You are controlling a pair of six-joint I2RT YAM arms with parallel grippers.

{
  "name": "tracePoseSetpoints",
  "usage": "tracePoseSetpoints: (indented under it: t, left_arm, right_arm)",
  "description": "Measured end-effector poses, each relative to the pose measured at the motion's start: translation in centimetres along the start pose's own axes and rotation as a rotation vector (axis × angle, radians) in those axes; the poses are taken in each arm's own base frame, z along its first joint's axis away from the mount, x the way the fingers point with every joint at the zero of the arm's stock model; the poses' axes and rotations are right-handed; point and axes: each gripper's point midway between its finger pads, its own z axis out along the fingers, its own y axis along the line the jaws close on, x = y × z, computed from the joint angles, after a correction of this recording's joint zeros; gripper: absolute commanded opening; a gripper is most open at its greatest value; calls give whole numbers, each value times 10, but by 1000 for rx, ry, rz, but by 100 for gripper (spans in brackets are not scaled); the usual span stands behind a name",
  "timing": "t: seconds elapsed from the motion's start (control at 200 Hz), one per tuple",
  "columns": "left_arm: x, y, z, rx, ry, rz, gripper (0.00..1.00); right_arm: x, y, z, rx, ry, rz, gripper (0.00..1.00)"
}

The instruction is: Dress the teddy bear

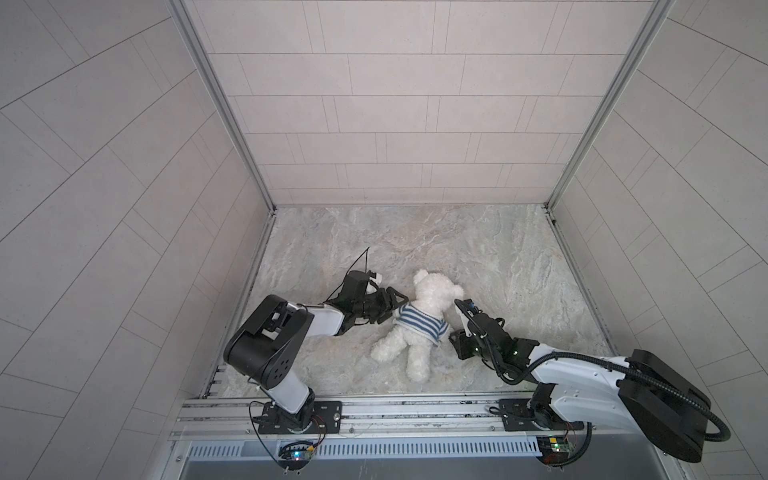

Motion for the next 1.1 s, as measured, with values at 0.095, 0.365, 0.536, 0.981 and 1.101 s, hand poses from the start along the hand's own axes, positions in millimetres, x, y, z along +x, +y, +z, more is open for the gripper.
tracePoseSetpoints:
  t: [0.095,0.365,0.536,0.981,1.101]
  left_arm:
    - [2,-12,-2,25,-3,20,62]
    - [19,-40,-2,75,12,70,48]
    - [24,-43,0,72,14,73,40]
    - [24,-48,1,77,4,61,9]
    - [23,-53,-1,87,-2,66,0]
  right_arm:
    - [0,0,0,0,1,0,28]
    - [0,-2,-2,8,-1,-3,28]
    - [0,-3,-4,10,-4,-5,28]
    - [1,-5,-7,14,-7,-17,28]
    - [-2,-4,-10,7,-17,-19,30]
